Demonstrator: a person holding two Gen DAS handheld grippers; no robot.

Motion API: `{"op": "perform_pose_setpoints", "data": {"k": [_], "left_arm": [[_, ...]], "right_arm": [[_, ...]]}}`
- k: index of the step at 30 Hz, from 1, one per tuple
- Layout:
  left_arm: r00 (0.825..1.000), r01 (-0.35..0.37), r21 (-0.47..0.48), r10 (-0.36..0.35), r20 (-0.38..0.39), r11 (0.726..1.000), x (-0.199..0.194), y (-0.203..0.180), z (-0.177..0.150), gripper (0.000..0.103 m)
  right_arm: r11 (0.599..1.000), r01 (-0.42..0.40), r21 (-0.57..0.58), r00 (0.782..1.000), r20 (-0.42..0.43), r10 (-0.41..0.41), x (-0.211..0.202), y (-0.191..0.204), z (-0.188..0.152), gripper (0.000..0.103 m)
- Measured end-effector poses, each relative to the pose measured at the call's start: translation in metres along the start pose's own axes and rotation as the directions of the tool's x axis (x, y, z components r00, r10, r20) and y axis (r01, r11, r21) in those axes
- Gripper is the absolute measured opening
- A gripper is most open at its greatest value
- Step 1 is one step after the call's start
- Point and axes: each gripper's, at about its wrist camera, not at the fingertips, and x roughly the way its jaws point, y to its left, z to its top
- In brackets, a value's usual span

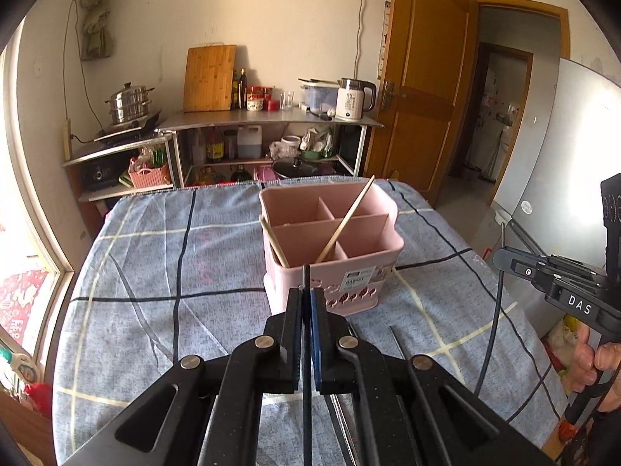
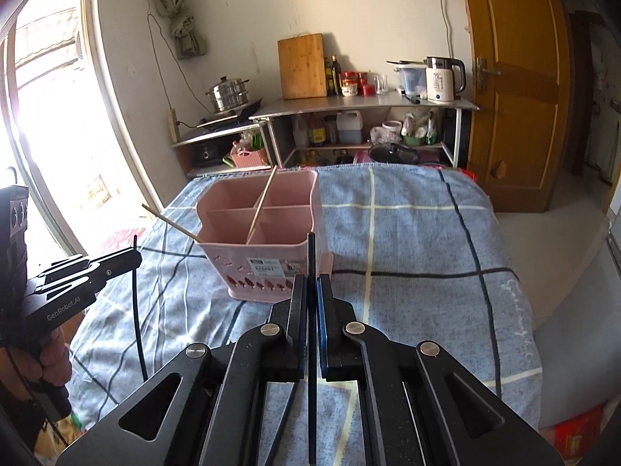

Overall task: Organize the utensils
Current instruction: 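Lift the black chopsticks with both tools and carry them above the basket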

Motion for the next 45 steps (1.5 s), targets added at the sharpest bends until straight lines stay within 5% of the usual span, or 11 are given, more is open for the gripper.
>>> {"op": "perform_pose_setpoints", "data": {"k": [45], "left_arm": [[0.993, 0.064, 0.021, -0.066, 0.099, 0.998, -0.066, -0.012, 0.049, 0.004]], "right_arm": [[0.998, -0.037, -0.043, 0.991, 0.130, 0.042, -0.056, 0.024, 0.024, 0.004]]}}
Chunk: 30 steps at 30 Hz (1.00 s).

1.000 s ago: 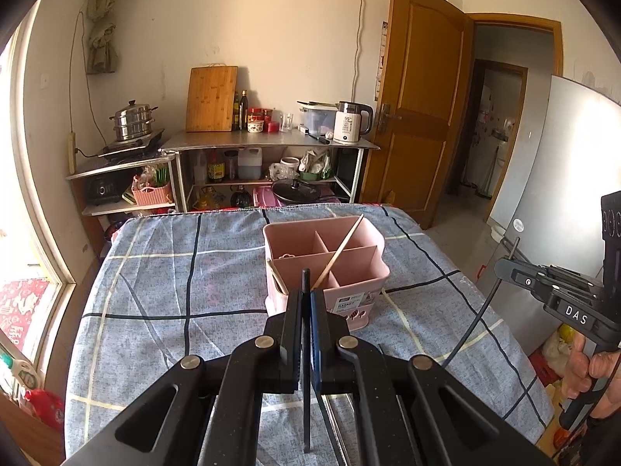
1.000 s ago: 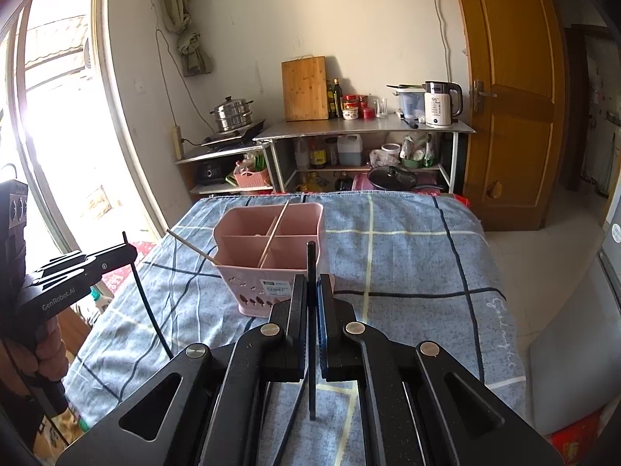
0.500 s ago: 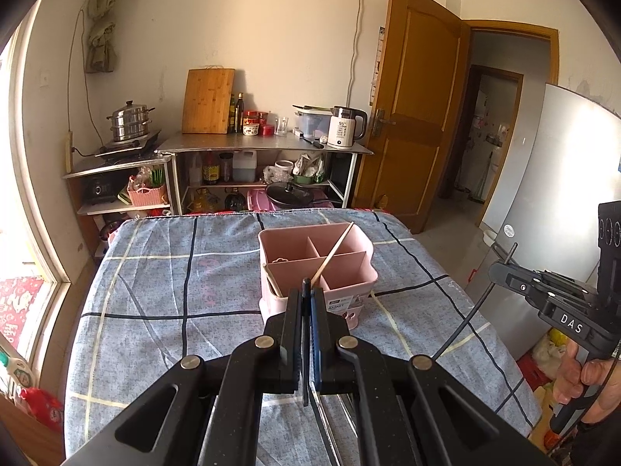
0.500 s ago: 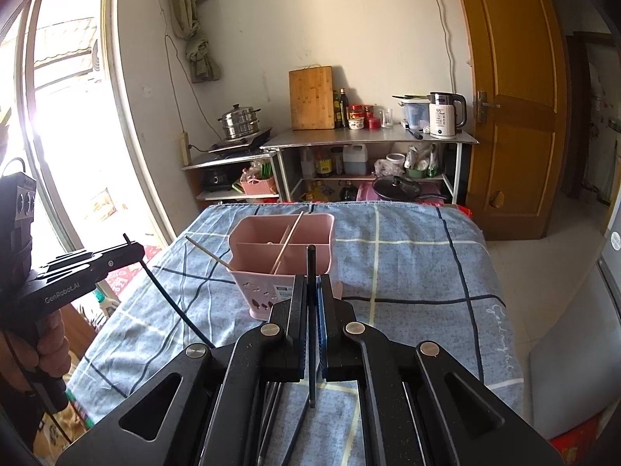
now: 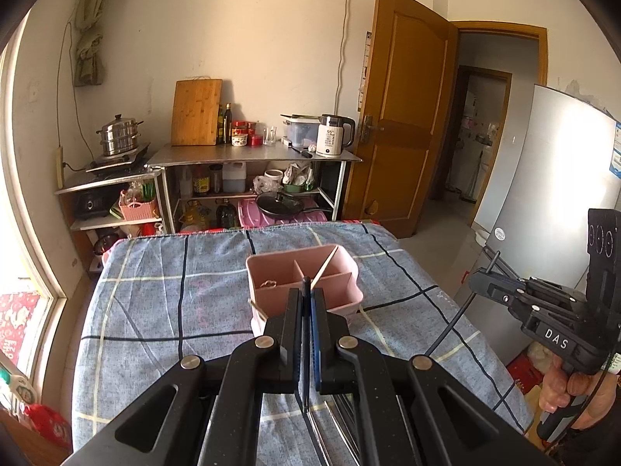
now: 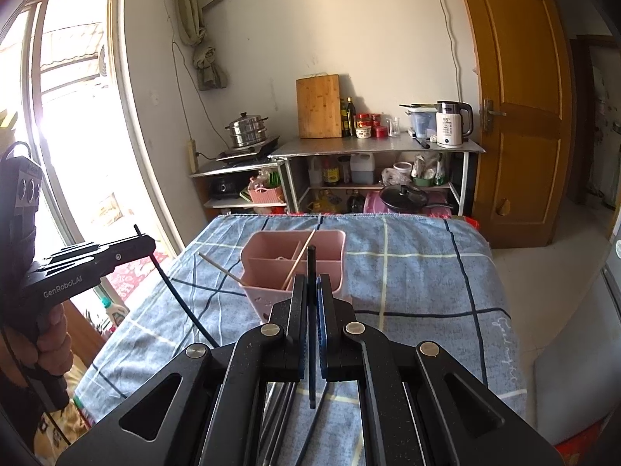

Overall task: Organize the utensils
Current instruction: 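Lift the black chopsticks with both tools and carry them above the basket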

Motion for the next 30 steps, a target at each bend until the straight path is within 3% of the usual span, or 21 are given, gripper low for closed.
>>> {"op": "perform_pose_setpoints", "data": {"k": [16, 30], "left_arm": [[0.997, -0.001, 0.020, 0.000, 0.076, 1.000, 0.005, 0.000, 0.077, 0.004], [0.995, -0.045, -0.020, 0.046, 0.093, 0.999, 0.038, 0.029, 0.105, 0.004]], "right_arm": [[0.999, -0.032, -0.029, 0.996, 0.083, 0.034, 0.010, 0.017, 0.059, 0.004], [0.998, -0.058, -0.010, 0.990, 0.127, 0.059, 0.040, 0.022, 0.093, 0.004]]}}
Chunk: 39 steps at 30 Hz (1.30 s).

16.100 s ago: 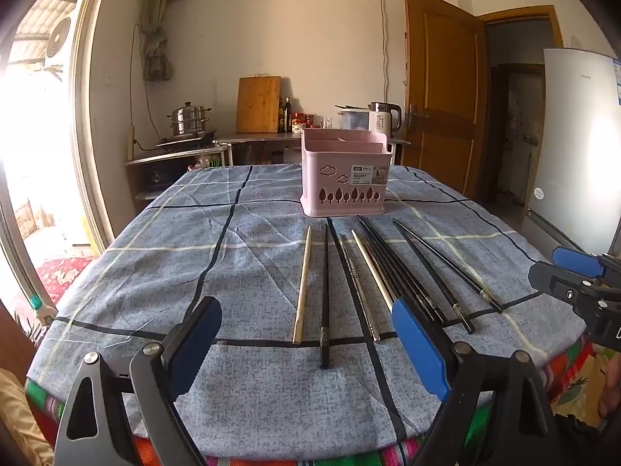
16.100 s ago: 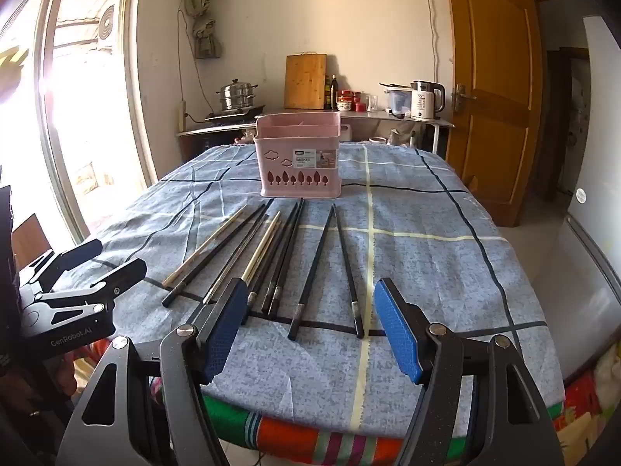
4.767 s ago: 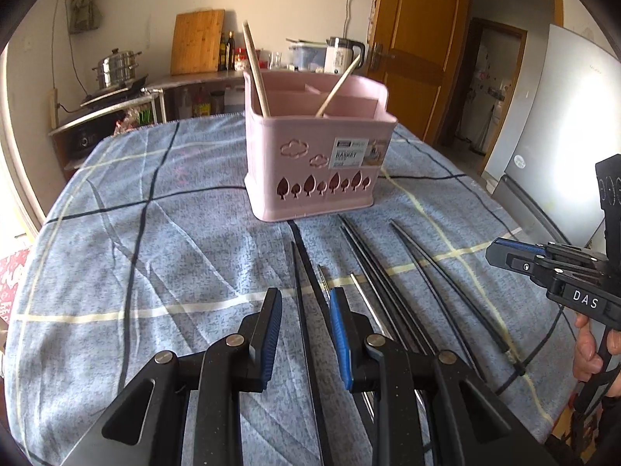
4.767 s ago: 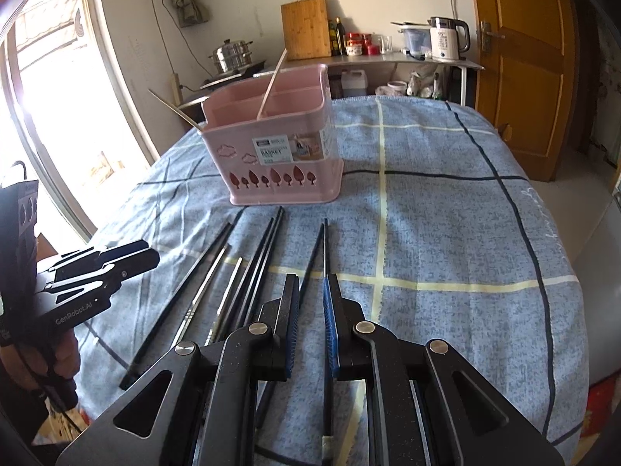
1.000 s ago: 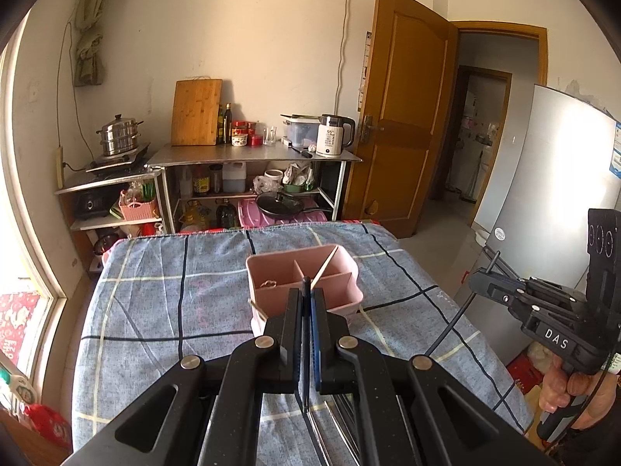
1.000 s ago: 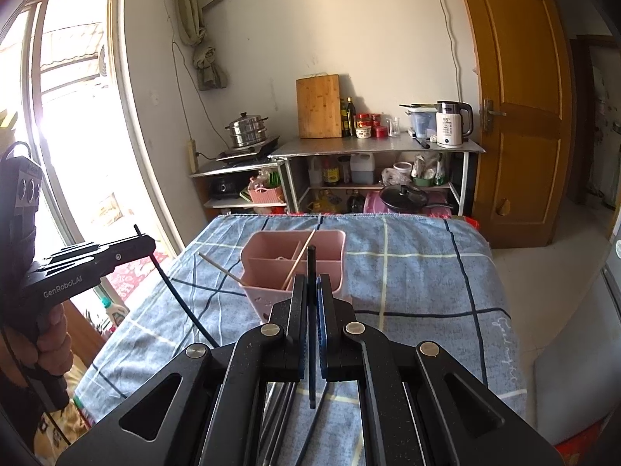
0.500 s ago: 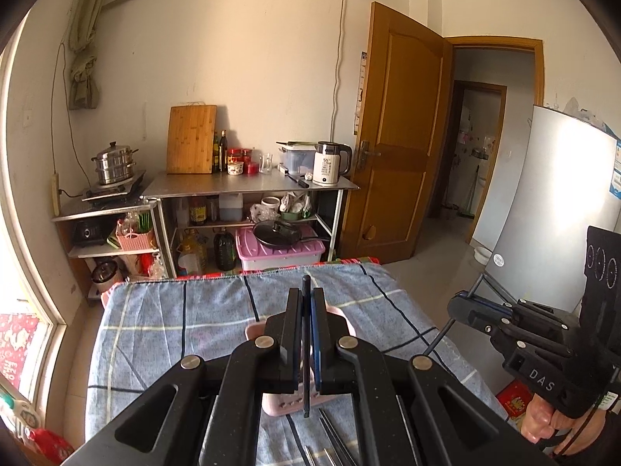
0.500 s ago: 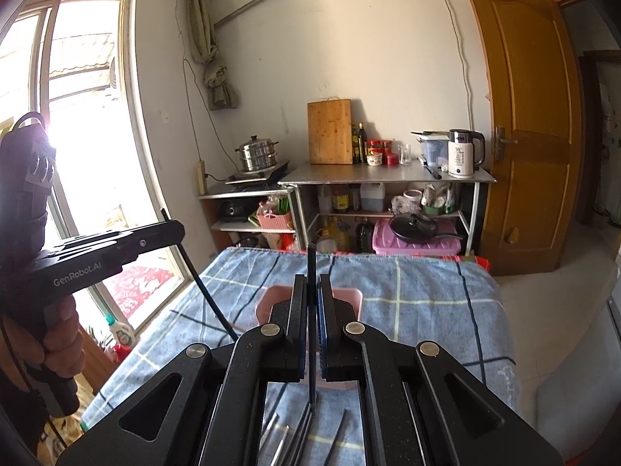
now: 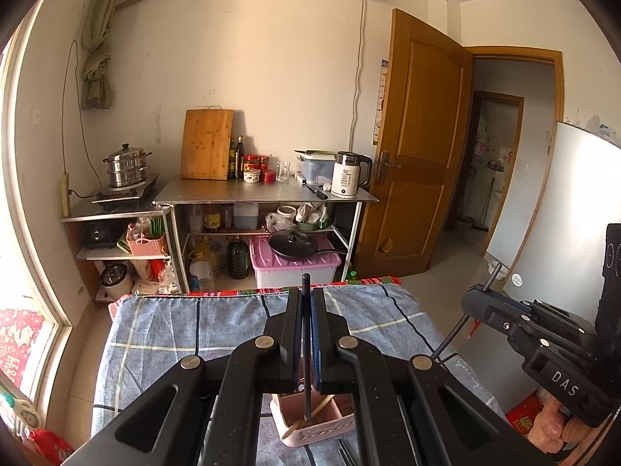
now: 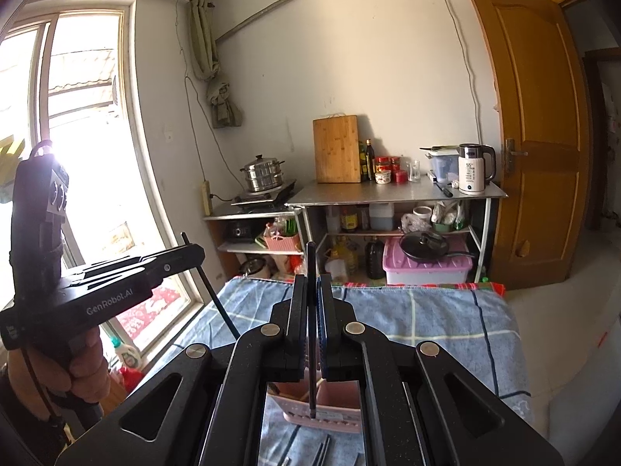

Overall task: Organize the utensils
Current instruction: 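Lift the black chopsticks with both tools and carry them above the basket, then insert the black chopsticks into the basket and open both tools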

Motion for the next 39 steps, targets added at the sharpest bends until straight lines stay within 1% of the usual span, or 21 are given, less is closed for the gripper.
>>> {"op": "perform_pose_setpoints", "data": {"k": [6, 11, 15, 24, 31, 36, 39], "left_arm": [[1.000, -0.008, -0.012, 0.008, -0.013, 1.000, 0.016, 0.012, -0.002, 0.004], [1.000, 0.000, -0.022, -0.001, -0.026, 1.000, 0.030, 0.017, -0.009, 0.004], [0.999, 0.005, -0.025, -0.006, -0.042, 1.000, 0.042, 0.022, -0.019, 0.004], [0.994, 0.010, -0.031, -0.013, -0.110, 0.999, 0.070, 0.030, -0.046, 0.004], [0.990, 0.010, -0.035, -0.015, -0.143, 0.999, 0.081, 0.034, -0.063, 0.004], [0.989, 0.019, -0.035, -0.024, -0.144, 0.999, 0.080, 0.035, -0.067, 0.004], [0.991, 0.017, -0.032, -0.021, -0.129, 0.999, 0.074, 0.034, -0.063, 0.006]], "right_arm": [[1.000, -0.010, -0.011, 1.000, -0.014, 0.010, 0.023, 0.006, 0.000, 0.004], [1.000, -0.008, -0.013, 1.000, -0.027, 0.008, 0.039, 0.006, -0.001, 0.004], [1.000, -0.003, -0.014, 0.999, -0.051, 0.002, 0.049, 0.005, -0.013, 0.004], [1.000, 0.009, 0.005, 0.991, -0.131, -0.008, 0.073, -0.002, -0.041, 0.004], [1.000, 0.008, 0.017, 0.985, -0.175, -0.005, 0.084, -0.006, -0.054, 0.005], [1.000, 0.004, 0.023, 0.980, -0.200, 0.001, 0.088, -0.008, -0.059, 0.005], [1.000, 0.009, 0.025, 0.980, -0.200, -0.004, 0.084, -0.011, -0.057, 0.006]]}}
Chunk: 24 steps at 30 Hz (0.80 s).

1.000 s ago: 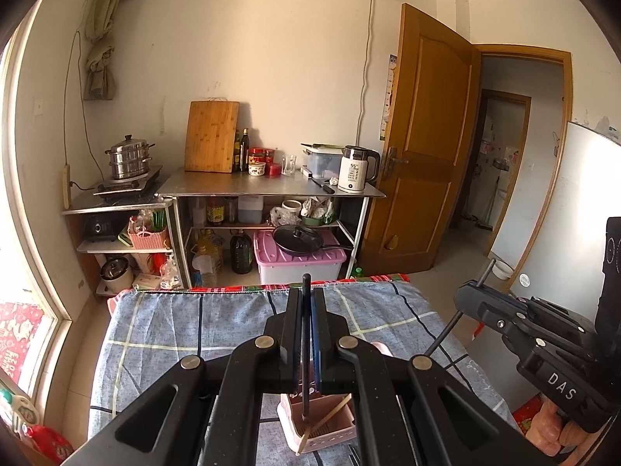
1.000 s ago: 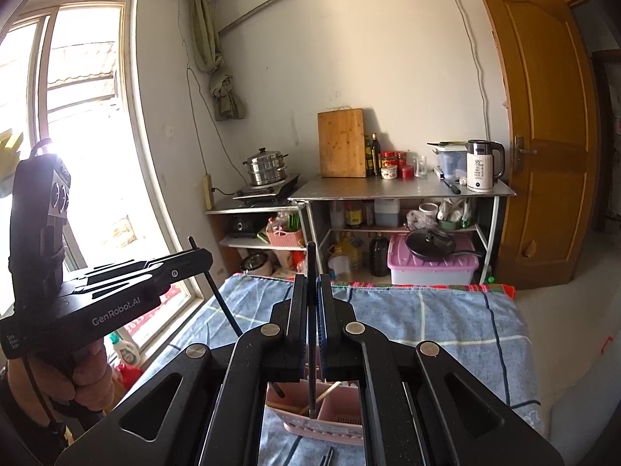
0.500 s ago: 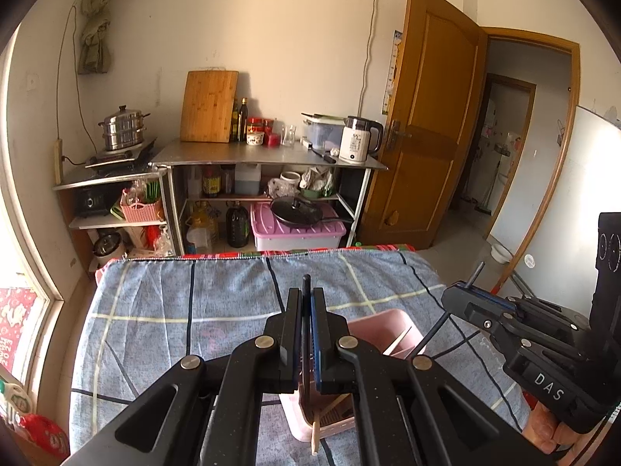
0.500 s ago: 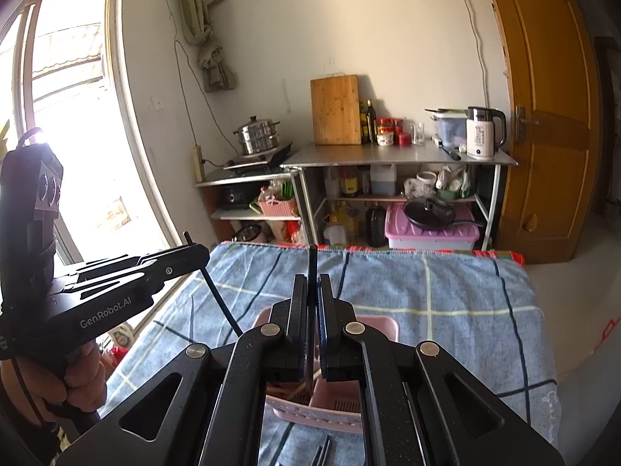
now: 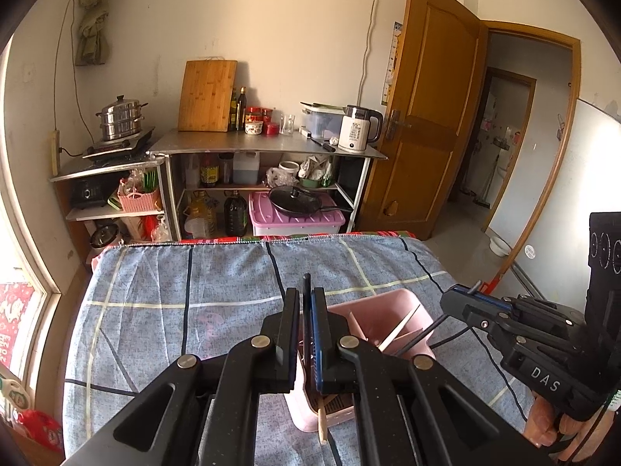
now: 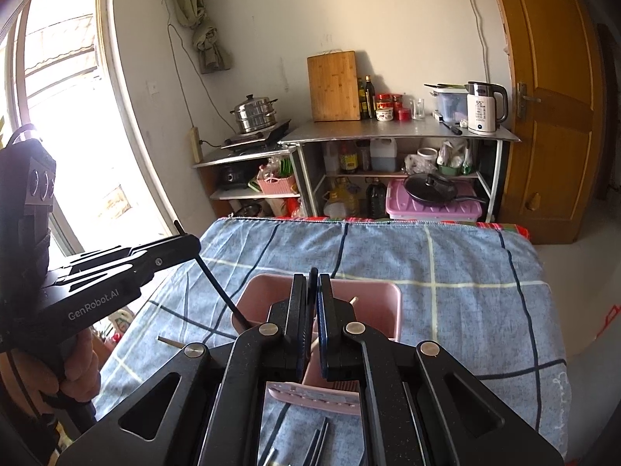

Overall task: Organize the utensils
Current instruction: 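Insert the black chopsticks into the basket and open both tools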

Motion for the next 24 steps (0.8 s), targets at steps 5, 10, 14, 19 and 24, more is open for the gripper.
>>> {"op": "perform_pose_setpoints", "data": {"k": [5, 10, 14, 19, 24], "left_arm": [[0.999, -0.004, -0.010, 0.004, 0.043, 1.000, -0.022, 0.001, 0.005, 0.010], [0.997, -0.007, -0.035, 0.010, 0.076, 0.999, -0.051, 0.003, 0.001, 0.016], [0.995, -0.008, -0.047, 0.012, 0.096, 0.999, -0.075, 0.000, -0.008, 0.019], [0.992, 0.000, -0.050, 0.006, 0.124, 0.999, -0.105, -0.008, -0.028, 0.022], [0.988, -0.003, -0.023, 0.007, 0.157, 1.000, -0.133, -0.024, -0.053, 0.022]], "right_arm": [[1.000, 0.007, 0.009, 0.999, 0.035, -0.007, -0.021, -0.004, 0.004, 0.012], [1.000, 0.005, 0.016, 0.998, 0.062, -0.006, -0.041, -0.005, 0.003, 0.012], [1.000, 0.003, 0.014, 0.996, 0.084, -0.004, -0.063, -0.002, -0.005, 0.012], [1.000, 0.005, 0.012, 0.993, 0.116, -0.006, -0.092, 0.002, -0.021, 0.012], [1.000, 0.008, 0.013, 0.991, 0.133, -0.009, -0.120, 0.004, -0.042, 0.012]]}}
